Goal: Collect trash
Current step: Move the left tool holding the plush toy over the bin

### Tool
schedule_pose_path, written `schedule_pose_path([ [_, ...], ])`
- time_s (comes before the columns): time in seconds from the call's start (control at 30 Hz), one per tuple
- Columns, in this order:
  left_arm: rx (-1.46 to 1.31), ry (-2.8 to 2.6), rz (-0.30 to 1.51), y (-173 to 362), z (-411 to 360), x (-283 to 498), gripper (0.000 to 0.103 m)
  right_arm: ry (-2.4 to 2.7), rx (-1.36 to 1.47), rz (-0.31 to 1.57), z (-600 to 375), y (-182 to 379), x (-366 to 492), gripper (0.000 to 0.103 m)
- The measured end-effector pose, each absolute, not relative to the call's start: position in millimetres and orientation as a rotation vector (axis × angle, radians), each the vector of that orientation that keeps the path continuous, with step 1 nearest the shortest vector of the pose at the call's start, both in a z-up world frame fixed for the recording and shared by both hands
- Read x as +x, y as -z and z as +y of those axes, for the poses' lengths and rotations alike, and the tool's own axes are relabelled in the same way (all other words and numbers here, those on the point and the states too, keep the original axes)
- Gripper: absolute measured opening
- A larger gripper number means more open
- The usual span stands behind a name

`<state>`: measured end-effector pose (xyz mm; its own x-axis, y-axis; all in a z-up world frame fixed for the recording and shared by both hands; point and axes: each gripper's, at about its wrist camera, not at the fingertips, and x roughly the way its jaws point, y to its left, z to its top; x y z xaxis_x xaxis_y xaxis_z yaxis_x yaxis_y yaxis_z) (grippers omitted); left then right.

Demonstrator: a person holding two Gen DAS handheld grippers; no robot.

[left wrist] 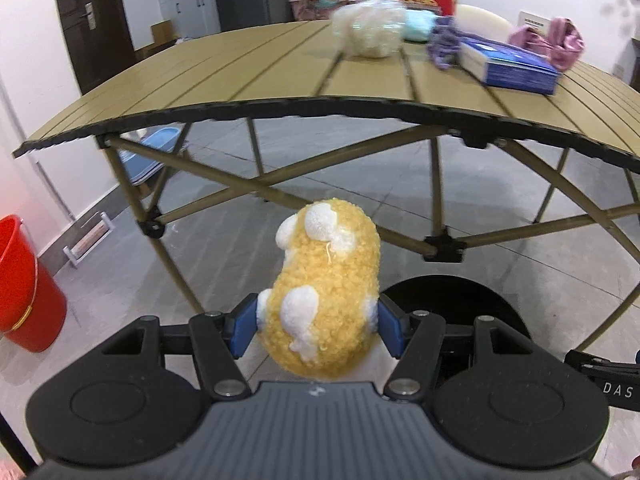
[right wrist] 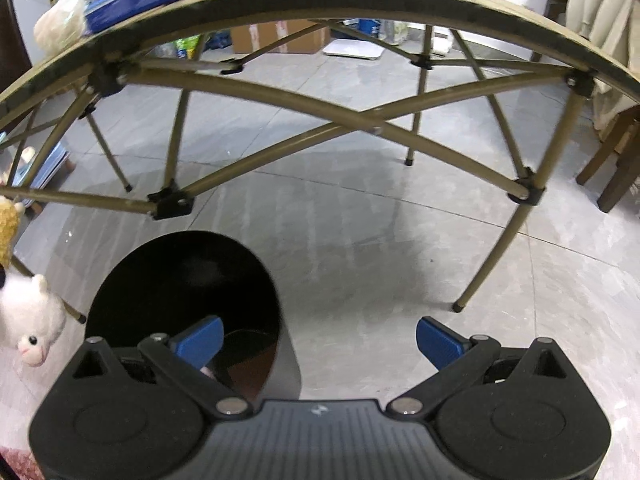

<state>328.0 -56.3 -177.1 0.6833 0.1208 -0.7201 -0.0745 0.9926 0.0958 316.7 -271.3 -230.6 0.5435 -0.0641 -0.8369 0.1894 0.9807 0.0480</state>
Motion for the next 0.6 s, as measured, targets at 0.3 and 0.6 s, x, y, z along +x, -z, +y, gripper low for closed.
schedule_pose_path([
  [0.3, 0.087, -0.041, 0.822, 183, -98, 334, 0.062, 0.211, 0.146, 0.975, -300, 233, 306, 0.103],
  [0.6, 0.084, -0.03, 0.872, 200, -121, 341, 0.062, 0.255, 0.197, 0.988, -318, 240, 299, 0.103],
])
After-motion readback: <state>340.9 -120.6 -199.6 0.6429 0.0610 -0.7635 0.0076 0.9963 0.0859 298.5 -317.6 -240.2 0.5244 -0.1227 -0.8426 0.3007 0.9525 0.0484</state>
